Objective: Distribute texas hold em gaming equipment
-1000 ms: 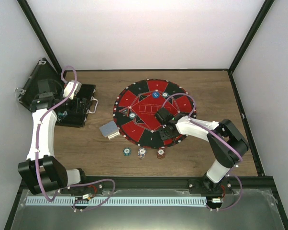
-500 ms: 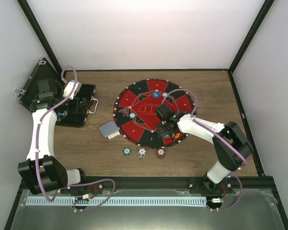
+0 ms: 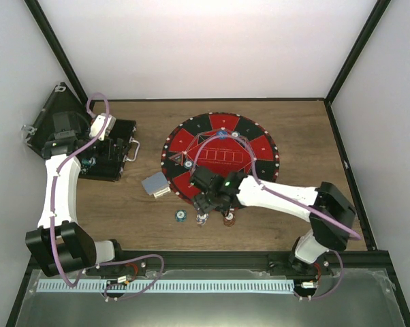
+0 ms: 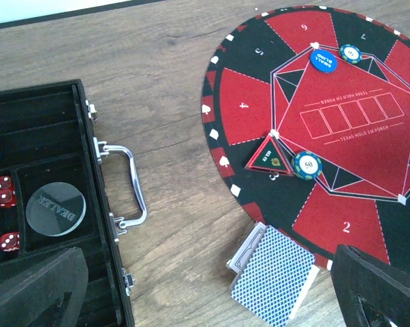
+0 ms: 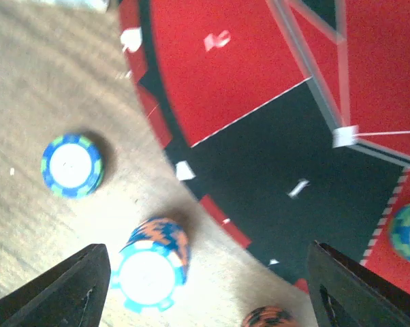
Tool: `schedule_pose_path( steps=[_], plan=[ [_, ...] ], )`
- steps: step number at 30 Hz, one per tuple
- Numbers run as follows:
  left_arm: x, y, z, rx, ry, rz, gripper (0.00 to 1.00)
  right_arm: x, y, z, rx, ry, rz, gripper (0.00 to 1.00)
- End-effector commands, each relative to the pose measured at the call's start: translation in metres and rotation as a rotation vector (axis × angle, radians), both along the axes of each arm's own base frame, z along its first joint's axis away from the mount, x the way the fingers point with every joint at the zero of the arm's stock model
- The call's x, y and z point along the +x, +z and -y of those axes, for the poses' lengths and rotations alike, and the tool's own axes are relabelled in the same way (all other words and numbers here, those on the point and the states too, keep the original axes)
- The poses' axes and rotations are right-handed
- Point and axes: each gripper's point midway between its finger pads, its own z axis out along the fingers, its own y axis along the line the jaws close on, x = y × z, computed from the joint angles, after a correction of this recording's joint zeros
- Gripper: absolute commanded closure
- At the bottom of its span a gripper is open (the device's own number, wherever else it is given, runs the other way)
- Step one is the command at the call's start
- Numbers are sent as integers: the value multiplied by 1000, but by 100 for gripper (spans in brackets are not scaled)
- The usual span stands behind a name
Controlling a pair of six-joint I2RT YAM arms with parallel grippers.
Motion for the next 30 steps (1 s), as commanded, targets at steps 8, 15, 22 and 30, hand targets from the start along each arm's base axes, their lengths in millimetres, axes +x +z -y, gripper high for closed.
schedule_pose_path(
  steps=[8, 15, 22, 30],
  plan=[
    [2, 15, 0, -3, -8, 37, 0, -41, -35, -33, -55, 110, -104, 16],
    [2, 13, 0, -3, -5, 32, 0, -44, -49, -29, -80, 114, -118, 24],
    [2, 13, -1, 5, -3, 34, 0, -44, -50, -33, -72, 119, -122, 35],
    [1, 12, -2, 11, -1, 34, 0, -47, -57, -30, -84, 124, -136, 35]
  ],
)
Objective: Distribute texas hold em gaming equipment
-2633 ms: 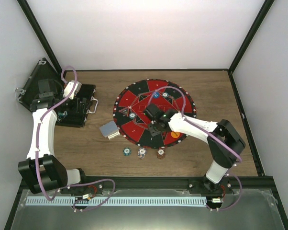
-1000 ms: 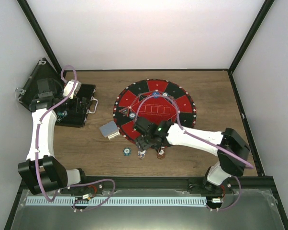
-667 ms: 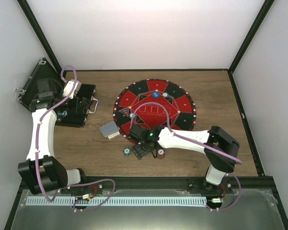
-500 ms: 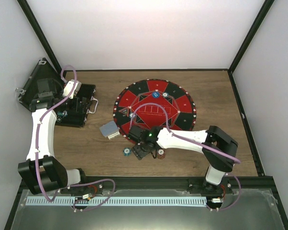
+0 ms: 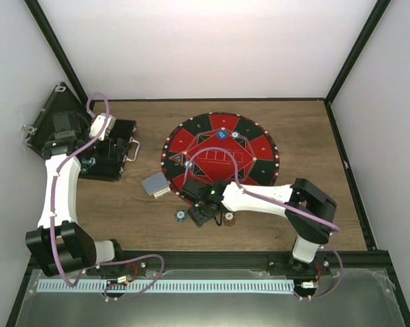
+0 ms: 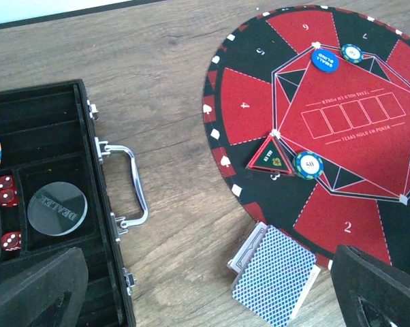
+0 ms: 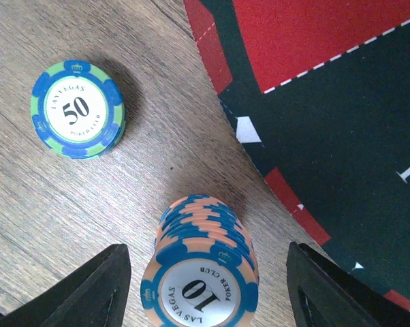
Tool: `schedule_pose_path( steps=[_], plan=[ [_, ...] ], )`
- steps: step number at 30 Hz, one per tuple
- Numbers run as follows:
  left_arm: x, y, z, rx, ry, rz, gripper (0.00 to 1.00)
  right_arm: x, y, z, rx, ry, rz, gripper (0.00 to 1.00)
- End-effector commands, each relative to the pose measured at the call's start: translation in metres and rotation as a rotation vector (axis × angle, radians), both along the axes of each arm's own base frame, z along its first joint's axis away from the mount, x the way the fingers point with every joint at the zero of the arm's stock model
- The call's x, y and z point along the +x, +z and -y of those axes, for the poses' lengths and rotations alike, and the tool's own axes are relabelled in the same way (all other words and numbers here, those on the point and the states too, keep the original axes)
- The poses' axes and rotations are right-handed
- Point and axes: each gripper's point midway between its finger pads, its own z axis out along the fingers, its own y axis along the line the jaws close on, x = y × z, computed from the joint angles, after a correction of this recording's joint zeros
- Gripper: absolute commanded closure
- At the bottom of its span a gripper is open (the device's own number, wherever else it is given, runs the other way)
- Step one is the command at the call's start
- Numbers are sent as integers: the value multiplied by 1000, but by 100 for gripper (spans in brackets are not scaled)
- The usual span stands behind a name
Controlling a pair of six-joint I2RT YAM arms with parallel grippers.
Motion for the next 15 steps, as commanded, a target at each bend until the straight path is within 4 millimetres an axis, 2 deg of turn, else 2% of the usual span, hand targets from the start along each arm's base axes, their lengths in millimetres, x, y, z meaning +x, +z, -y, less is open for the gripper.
schedule_pose_path(
  steps=[1, 9, 15],
  plan=[
    [1, 11, -1, 8, -2, 31, 0, -2, -1, -4, 9, 11, -3, 35],
    [0, 11, -2, 13, 0, 32, 0, 0, 2, -6, 17, 5, 6, 55],
    [0, 11, -2, 10, 1, 31, 0, 0, 3, -4, 5, 6, 9, 64]
  ],
)
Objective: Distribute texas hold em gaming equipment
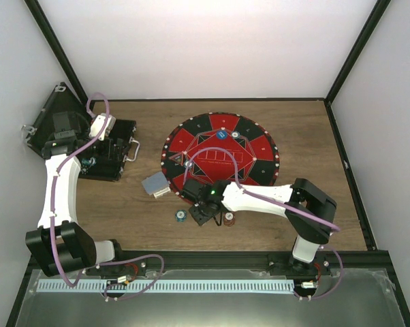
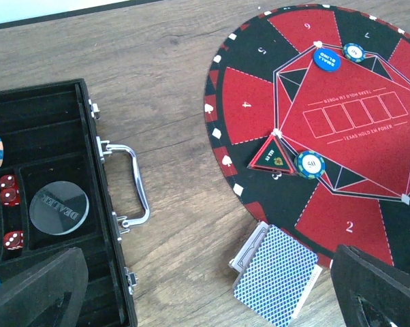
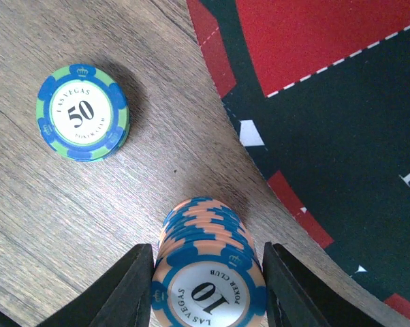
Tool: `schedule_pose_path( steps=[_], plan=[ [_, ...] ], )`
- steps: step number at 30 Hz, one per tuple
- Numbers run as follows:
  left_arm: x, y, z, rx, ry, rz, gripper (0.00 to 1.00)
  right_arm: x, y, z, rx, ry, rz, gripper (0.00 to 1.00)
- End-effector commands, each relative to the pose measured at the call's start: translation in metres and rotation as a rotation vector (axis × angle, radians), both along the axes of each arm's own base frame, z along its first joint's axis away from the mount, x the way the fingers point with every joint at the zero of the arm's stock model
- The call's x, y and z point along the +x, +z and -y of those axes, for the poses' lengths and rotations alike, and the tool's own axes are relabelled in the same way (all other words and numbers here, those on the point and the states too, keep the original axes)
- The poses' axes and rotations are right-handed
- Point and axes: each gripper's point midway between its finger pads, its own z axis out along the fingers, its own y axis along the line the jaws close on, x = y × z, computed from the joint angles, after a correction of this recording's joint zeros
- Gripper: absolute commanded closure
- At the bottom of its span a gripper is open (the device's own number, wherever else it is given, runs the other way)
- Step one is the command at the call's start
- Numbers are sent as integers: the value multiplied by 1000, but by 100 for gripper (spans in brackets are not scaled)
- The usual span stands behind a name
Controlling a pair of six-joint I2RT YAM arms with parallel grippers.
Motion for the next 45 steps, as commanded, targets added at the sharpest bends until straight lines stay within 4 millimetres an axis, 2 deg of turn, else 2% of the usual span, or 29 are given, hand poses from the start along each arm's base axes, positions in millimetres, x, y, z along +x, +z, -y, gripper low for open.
schedule_pose_path(
  steps=[1, 11, 19, 24, 29, 34, 39, 45],
  plan=[
    [1, 12, -1, 5, -1, 33, 0, 0, 3, -2, -1, 3, 9, 66],
    [0, 11, -1, 6, -1, 32, 0, 5, 17, -7, 4, 11, 30, 80],
    [0, 12, -1, 9, 1, 33, 0, 19, 42, -19, 21, 14, 80, 83],
    [0, 12, -1, 5, 1, 32, 0, 49, 51, -31, 36, -6, 110, 85],
    [0, 11, -1, 6, 3, 30, 0, 100, 49, -44, 55, -48, 151, 85],
    [1, 13, -2, 7, 4, 33, 0, 147, 39, -55, 43, -82, 182, 86],
    [2, 13, -2, 5, 3, 34, 0, 168, 14, -65, 23, -85, 165, 85],
    [2, 11, -2, 1, 1, 32, 0, 186, -4, -69, 24, -106, 156, 85]
  ],
)
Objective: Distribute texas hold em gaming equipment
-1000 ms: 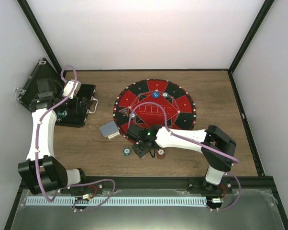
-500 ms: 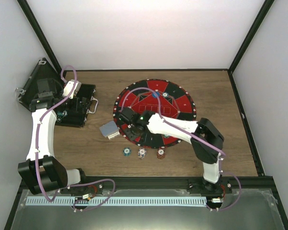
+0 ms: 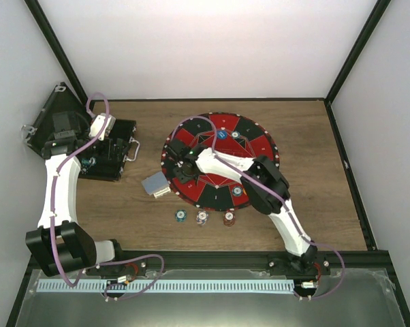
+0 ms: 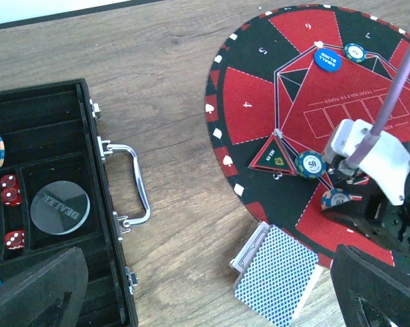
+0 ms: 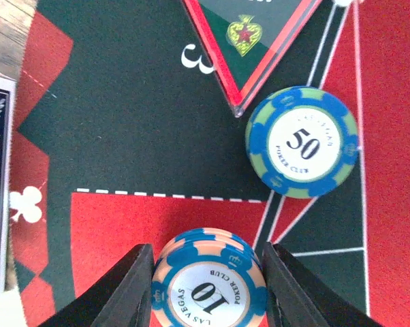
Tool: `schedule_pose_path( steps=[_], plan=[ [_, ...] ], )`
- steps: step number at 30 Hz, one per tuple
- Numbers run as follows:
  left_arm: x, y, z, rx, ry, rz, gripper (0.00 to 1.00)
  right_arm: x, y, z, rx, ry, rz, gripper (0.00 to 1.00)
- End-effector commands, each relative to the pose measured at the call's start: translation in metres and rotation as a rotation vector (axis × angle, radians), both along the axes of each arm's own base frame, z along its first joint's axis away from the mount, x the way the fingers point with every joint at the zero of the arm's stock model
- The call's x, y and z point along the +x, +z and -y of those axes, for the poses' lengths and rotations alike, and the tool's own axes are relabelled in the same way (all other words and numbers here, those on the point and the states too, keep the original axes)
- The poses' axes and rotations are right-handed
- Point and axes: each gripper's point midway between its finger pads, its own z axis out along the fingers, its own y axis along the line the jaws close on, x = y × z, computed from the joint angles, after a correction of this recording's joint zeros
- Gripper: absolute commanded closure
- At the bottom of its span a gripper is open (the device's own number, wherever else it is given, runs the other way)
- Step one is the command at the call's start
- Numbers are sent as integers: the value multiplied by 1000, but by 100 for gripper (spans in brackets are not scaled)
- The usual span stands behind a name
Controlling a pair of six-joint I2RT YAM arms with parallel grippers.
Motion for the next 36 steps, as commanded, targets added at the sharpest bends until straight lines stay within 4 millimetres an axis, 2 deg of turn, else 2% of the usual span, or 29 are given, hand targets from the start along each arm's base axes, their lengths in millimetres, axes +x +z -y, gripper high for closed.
schedule_pose_path(
  steps=[1, 6, 8, 11, 16, 19, 23, 26, 32, 36],
  plan=[
    [2, 11, -1, 1, -2, 32, 0, 18, 4, -11, 28, 0, 30, 86],
    [2, 11, -2, 3, -1, 33, 0, 20, -5, -11, 10, -5, 17, 72],
    [2, 11, -1, 2, -2, 32, 0, 20, -2, -10, 11, -5, 20, 64],
    [2, 10, -1, -2, -3, 30, 0, 20, 10, -7, 19, -10, 37, 49],
    [2, 10, 0, -7, -2, 31, 0, 14, 39, -1, 47, -6, 55, 34],
    [1, 10, 0, -10, -3, 30, 0, 3, 58, 4, 75, 0, 60, 31],
    [1, 9, 1, -10, -4, 28, 0, -23, 72, 24, 91, 0, 50, 28],
    [0, 5, 1, -15, -6, 23, 0, -54, 72, 36, 91, 14, 27, 22],
    [1, 1, 3, -32, -13, 15, 0, -128, 52, 50, 63, 74, -70, 14],
    [2, 2, 4, -43, -13, 16, 0, -159, 43, 48, 66, 108, -120, 9]
  ],
)
